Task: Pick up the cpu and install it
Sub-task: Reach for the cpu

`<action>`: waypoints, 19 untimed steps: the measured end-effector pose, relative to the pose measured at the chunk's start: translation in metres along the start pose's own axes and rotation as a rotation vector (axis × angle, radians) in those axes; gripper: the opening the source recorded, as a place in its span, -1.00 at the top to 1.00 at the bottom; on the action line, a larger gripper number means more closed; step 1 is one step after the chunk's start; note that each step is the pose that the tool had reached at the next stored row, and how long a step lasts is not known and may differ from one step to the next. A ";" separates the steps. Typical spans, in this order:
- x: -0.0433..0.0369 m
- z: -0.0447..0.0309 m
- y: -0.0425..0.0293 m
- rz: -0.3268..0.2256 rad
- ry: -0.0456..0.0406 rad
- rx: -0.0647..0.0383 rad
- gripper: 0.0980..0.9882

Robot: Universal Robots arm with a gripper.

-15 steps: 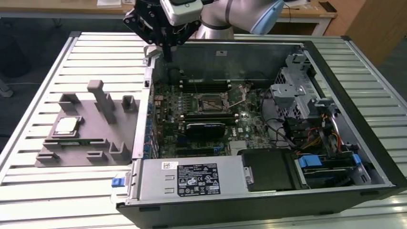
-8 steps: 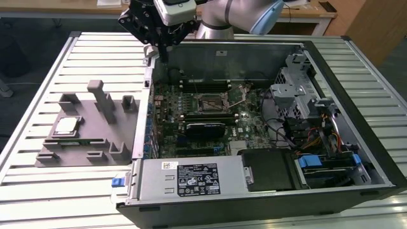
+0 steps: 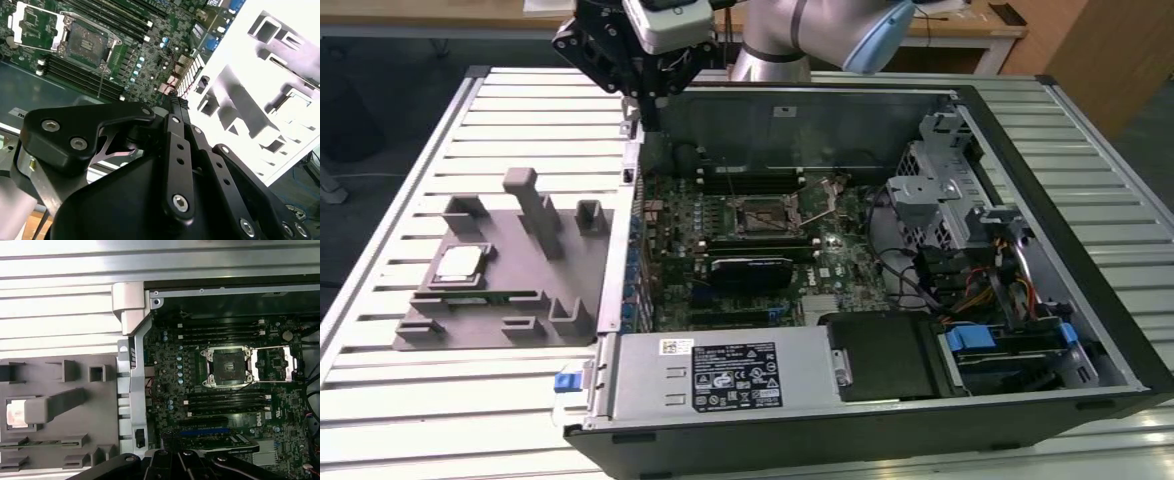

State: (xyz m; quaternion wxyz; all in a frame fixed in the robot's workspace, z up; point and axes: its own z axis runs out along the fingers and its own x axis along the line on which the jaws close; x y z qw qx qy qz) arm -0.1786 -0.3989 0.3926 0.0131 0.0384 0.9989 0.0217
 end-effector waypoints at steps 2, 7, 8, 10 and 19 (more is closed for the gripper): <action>0.0030 -0.0001 -0.0002 0.000 0.0000 0.000 0.98; 0.0107 -0.0002 -0.0008 0.000 -0.0001 0.000 0.98; 0.0123 -0.0003 -0.0009 0.000 -0.0001 0.000 0.98; 0.0154 -0.0004 -0.0012 0.000 0.0000 0.000 0.98; 0.0299 -0.0008 -0.0023 0.000 -0.0001 0.000 0.98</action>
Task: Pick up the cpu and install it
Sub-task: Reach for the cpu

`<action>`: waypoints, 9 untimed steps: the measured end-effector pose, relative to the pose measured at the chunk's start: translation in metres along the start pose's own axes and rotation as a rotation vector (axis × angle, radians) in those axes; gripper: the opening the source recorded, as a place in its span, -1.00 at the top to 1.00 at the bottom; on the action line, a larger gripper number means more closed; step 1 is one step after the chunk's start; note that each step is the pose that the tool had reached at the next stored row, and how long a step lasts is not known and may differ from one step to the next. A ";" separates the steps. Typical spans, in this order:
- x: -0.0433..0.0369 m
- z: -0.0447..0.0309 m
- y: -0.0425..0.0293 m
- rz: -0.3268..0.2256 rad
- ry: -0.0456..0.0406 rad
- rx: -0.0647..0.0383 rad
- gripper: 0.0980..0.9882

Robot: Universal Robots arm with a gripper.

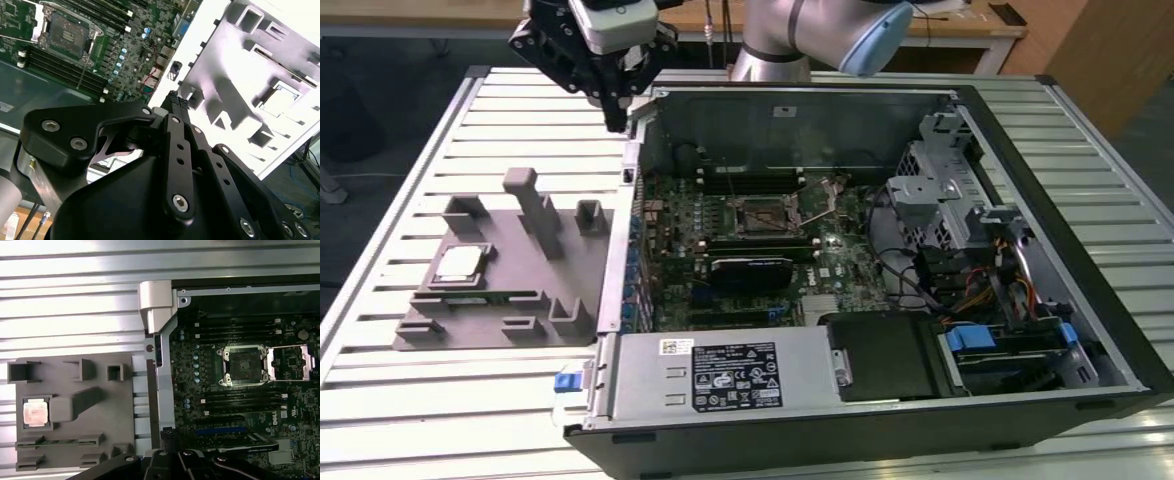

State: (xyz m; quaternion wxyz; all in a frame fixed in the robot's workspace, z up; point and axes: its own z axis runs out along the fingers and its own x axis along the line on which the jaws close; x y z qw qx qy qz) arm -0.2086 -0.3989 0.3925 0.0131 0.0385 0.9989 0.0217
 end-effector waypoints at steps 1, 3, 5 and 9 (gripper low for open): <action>0.0014 0.0000 -0.0001 0.000 0.0000 0.000 0.98; 0.0043 -0.0001 -0.0003 0.000 0.0000 0.000 0.98; 0.0069 -0.0002 -0.0005 0.000 0.0000 0.000 0.98; 0.0122 -0.0003 -0.0009 0.000 0.0000 0.000 0.98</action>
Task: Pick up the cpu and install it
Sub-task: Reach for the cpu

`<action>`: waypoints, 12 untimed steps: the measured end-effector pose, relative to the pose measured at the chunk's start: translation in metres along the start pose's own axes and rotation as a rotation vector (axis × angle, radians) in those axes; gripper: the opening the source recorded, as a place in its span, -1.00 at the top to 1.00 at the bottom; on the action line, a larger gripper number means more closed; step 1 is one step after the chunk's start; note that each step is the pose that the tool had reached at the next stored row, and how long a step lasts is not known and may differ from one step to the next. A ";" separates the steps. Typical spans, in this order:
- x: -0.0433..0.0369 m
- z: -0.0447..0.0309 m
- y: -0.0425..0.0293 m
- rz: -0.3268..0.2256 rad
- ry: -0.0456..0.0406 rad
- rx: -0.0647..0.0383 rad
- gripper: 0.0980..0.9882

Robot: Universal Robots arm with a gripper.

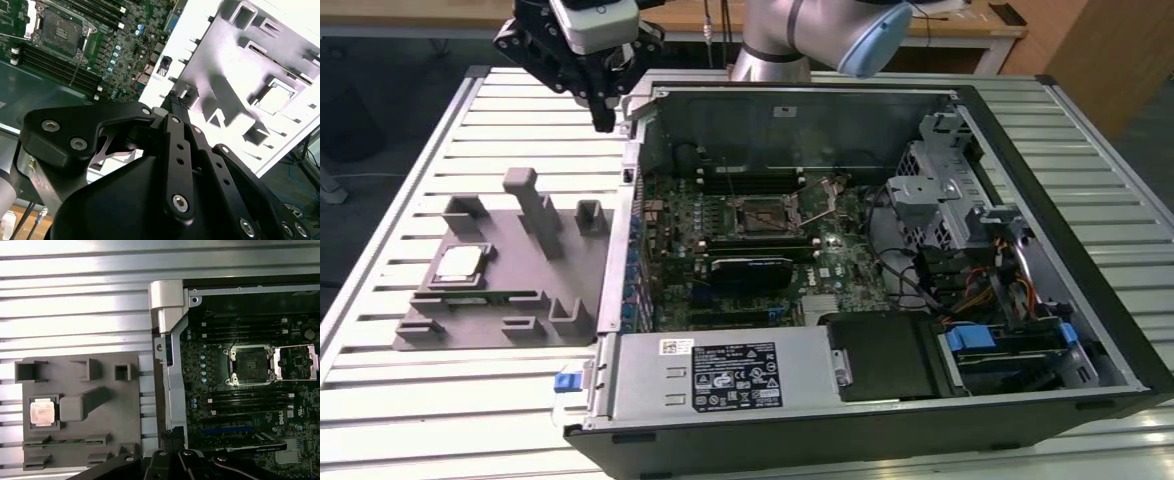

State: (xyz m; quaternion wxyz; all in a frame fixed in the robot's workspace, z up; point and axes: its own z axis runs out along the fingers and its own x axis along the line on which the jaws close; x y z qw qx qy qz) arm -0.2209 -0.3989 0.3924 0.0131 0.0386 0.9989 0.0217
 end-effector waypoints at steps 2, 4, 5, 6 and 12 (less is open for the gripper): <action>0.0031 -0.0001 -0.0002 0.000 0.0000 0.000 0.98; 0.0063 -0.0001 -0.0005 0.000 0.0000 0.000 0.98; 0.0079 -0.0002 -0.0006 0.000 0.0000 0.000 0.98; 0.0095 -0.0002 -0.0007 0.000 0.0001 0.000 0.98; 0.0184 -0.0003 -0.0014 0.000 0.0000 0.000 0.98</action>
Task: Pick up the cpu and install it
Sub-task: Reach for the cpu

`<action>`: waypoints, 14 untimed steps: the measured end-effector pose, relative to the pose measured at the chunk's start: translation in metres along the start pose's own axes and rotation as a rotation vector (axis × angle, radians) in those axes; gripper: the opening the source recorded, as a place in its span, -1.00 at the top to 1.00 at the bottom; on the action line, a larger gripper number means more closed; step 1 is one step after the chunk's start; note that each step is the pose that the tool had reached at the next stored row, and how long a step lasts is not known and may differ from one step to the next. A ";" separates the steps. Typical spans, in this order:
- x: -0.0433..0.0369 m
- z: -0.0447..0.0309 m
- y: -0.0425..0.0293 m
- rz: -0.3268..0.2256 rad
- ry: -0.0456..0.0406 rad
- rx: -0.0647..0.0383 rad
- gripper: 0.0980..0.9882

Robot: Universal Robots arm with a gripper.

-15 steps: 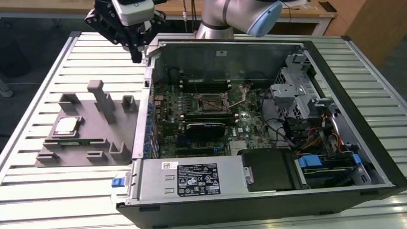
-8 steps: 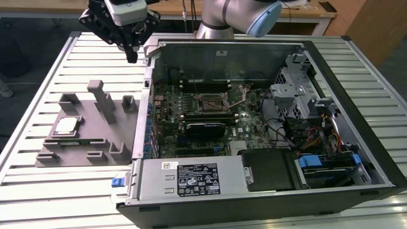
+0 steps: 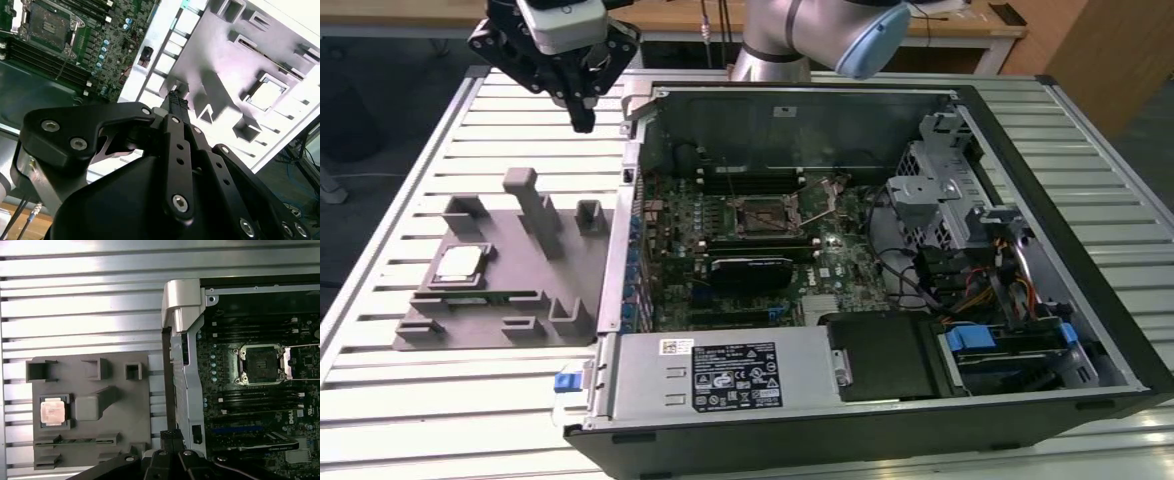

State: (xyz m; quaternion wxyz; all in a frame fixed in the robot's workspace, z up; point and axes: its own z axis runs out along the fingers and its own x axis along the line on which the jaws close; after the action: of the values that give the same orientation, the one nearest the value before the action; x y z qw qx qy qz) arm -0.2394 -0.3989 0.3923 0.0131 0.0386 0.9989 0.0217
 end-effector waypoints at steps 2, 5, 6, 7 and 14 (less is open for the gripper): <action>0.0026 0.0000 -0.0002 0.000 0.0000 0.000 0.98; 0.0072 -0.0001 -0.0006 0.000 0.0000 0.000 0.98; 0.0085 -0.0001 -0.0007 0.000 -0.0001 0.000 0.98; 0.0099 -0.0001 -0.0008 0.000 0.0000 0.000 0.98; 0.0201 -0.0003 -0.0016 0.000 0.0000 0.000 0.98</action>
State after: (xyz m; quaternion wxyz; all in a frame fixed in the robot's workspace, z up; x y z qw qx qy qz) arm -0.2596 -0.3989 0.3920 0.0131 0.0388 0.9989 0.0217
